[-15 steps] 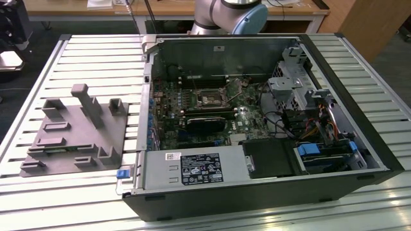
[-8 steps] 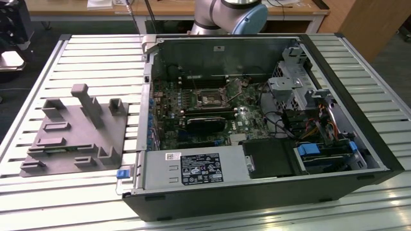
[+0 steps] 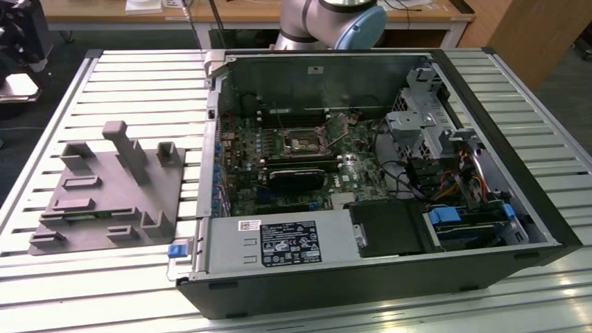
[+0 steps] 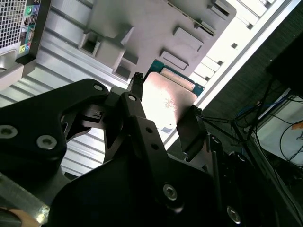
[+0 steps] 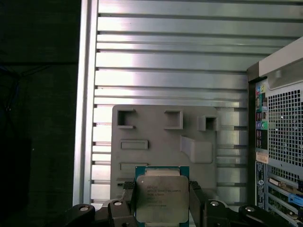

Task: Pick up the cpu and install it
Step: 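Pick up the cpu and move it towards the insertion slot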

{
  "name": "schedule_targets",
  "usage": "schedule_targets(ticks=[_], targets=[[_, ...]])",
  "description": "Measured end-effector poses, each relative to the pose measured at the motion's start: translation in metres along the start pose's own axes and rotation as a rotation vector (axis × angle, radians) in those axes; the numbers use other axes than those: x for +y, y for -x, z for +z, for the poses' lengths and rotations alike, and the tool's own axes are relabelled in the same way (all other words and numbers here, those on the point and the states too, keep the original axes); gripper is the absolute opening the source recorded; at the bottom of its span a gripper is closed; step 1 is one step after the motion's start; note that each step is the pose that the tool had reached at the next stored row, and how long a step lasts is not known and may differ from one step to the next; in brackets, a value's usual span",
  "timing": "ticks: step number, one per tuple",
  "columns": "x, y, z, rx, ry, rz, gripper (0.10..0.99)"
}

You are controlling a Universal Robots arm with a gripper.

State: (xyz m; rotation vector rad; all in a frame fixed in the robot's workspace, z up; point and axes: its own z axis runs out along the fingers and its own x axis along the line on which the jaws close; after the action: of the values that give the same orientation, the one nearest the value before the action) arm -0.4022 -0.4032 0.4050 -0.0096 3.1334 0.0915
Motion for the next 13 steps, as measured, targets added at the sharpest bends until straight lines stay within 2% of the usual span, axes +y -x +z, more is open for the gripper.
schedule_targets(ticks=[13], targets=[[0.0000,0.0075,0.0000,0.0000,0.000,0.000,0.537]])
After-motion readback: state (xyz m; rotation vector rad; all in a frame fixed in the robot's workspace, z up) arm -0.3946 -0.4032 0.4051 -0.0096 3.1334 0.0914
